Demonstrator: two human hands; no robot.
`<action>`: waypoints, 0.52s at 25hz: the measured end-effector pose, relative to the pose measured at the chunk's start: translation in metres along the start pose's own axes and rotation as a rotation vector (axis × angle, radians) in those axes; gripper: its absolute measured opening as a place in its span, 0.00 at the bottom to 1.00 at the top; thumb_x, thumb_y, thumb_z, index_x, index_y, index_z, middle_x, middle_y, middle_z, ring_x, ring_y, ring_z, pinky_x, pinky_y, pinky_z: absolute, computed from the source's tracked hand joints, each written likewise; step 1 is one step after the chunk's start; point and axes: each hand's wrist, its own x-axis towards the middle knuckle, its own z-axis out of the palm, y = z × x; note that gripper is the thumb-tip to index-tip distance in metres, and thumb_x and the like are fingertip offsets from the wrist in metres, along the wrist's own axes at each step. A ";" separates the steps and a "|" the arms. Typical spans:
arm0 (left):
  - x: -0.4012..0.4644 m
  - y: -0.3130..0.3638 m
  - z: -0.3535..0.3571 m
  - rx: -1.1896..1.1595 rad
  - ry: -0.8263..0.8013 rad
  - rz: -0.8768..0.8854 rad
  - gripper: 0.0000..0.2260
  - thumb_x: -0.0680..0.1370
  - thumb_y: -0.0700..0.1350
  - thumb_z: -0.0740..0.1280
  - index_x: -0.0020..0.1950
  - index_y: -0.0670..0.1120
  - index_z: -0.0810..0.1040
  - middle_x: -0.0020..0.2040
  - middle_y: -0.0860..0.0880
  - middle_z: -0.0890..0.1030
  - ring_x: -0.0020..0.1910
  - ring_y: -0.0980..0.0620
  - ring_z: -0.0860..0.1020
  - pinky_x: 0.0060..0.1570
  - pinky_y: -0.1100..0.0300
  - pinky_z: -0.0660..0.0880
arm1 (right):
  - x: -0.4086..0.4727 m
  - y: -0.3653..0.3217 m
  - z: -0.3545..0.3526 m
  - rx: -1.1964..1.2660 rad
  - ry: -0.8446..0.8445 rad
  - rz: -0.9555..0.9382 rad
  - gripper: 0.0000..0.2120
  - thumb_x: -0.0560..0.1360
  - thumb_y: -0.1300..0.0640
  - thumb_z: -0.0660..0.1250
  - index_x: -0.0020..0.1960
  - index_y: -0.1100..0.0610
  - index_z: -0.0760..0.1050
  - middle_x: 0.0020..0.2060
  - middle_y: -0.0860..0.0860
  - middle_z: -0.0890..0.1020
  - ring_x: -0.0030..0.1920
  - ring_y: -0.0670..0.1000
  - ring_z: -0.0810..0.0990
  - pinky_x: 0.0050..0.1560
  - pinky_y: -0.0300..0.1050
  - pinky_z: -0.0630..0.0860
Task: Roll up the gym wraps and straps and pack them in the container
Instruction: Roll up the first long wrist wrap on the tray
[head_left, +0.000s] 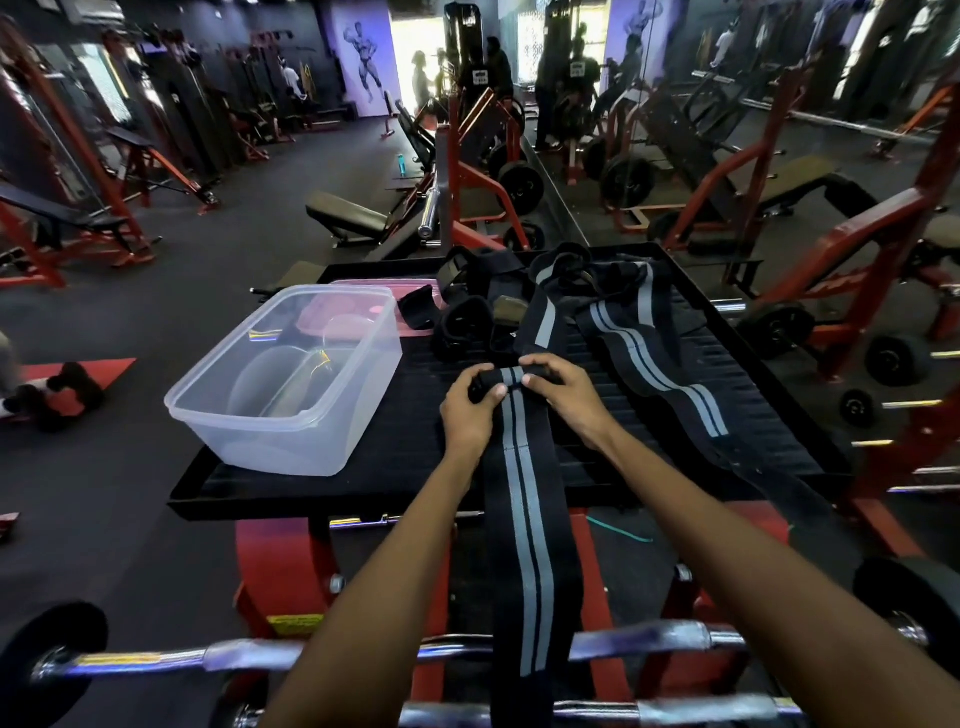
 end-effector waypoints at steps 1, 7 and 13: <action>0.001 -0.001 0.000 0.022 0.006 0.018 0.13 0.75 0.38 0.69 0.59 0.43 0.77 0.58 0.47 0.80 0.58 0.52 0.76 0.54 0.73 0.65 | 0.000 0.002 0.000 0.005 0.008 -0.013 0.11 0.74 0.62 0.68 0.56 0.58 0.78 0.50 0.49 0.80 0.51 0.45 0.77 0.56 0.40 0.73; 0.000 0.000 0.001 0.036 -0.030 0.031 0.15 0.74 0.33 0.67 0.58 0.45 0.77 0.56 0.50 0.80 0.54 0.56 0.75 0.54 0.72 0.67 | 0.001 0.008 -0.004 0.014 -0.057 -0.042 0.09 0.72 0.63 0.70 0.53 0.61 0.79 0.49 0.51 0.81 0.49 0.46 0.79 0.54 0.35 0.74; 0.000 0.002 0.004 -0.048 -0.014 -0.033 0.08 0.74 0.38 0.67 0.52 0.44 0.79 0.51 0.49 0.81 0.50 0.56 0.76 0.50 0.68 0.69 | 0.003 0.008 -0.005 -0.011 -0.035 -0.081 0.10 0.70 0.68 0.71 0.50 0.60 0.79 0.48 0.52 0.80 0.50 0.48 0.78 0.57 0.42 0.73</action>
